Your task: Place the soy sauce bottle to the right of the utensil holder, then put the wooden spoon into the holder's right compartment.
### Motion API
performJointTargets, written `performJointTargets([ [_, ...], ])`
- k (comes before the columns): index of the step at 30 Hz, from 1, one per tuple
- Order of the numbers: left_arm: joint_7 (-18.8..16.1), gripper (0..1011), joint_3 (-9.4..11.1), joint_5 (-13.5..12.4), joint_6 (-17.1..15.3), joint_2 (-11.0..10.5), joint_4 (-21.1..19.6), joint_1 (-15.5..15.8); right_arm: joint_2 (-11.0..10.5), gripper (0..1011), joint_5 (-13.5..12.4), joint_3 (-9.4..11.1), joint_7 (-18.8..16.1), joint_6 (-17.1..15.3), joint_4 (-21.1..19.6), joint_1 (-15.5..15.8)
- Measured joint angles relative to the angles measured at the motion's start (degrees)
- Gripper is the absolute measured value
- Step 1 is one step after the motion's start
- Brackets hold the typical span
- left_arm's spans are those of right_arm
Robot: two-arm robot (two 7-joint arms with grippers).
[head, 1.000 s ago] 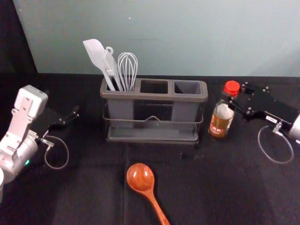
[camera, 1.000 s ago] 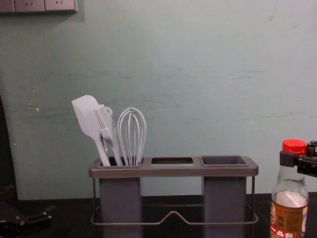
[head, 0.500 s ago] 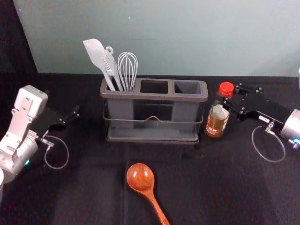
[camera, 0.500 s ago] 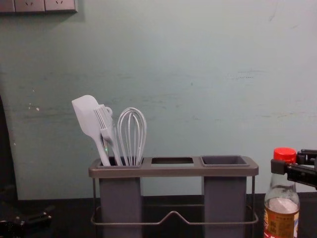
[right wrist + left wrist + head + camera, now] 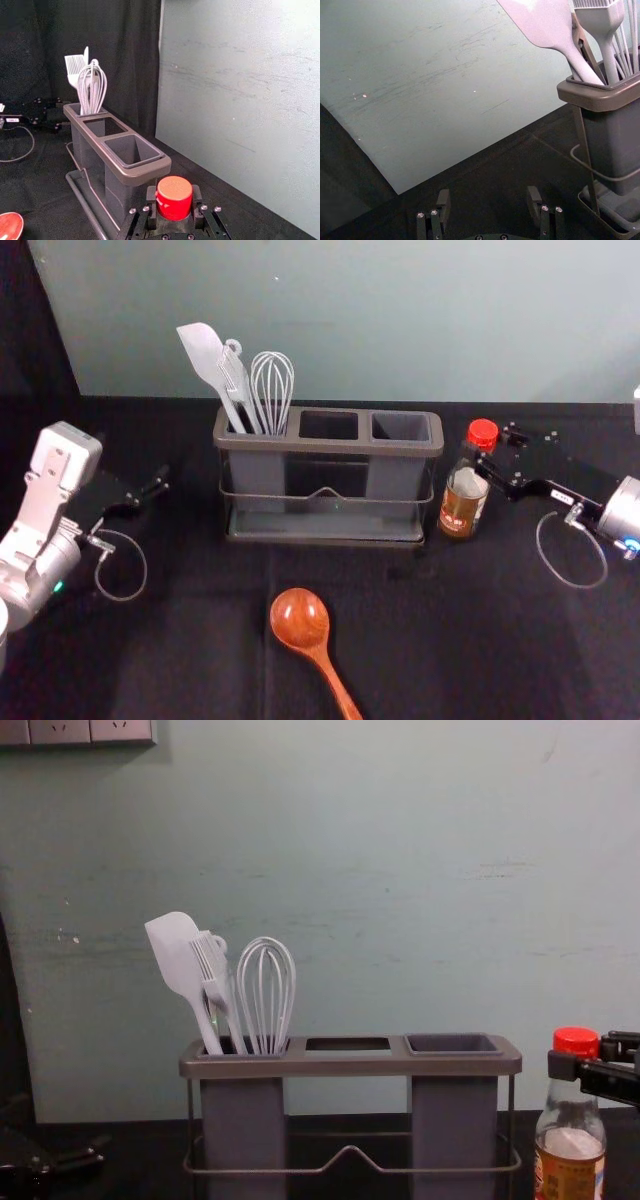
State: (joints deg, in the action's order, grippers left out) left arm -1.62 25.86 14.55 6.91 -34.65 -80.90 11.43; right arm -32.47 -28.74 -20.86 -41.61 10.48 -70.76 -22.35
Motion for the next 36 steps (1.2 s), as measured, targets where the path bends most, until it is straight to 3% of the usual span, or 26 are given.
performJointTargets([
  [33, 0.0, 1005, 0.0, 0.0, 0.0, 0.0, 0.0, 0.0, 0.1, 392, -1.1, 0.5, -0.1, -0.9, 0.8, 0.0],
  [36, 0.0, 1005, 0.0, 0.0, 0.0, 0.0, 0.0, 0.0, 0.1, 458, -1.0, 0.5, -0.1, -1.0, 0.8, 0.0],
])
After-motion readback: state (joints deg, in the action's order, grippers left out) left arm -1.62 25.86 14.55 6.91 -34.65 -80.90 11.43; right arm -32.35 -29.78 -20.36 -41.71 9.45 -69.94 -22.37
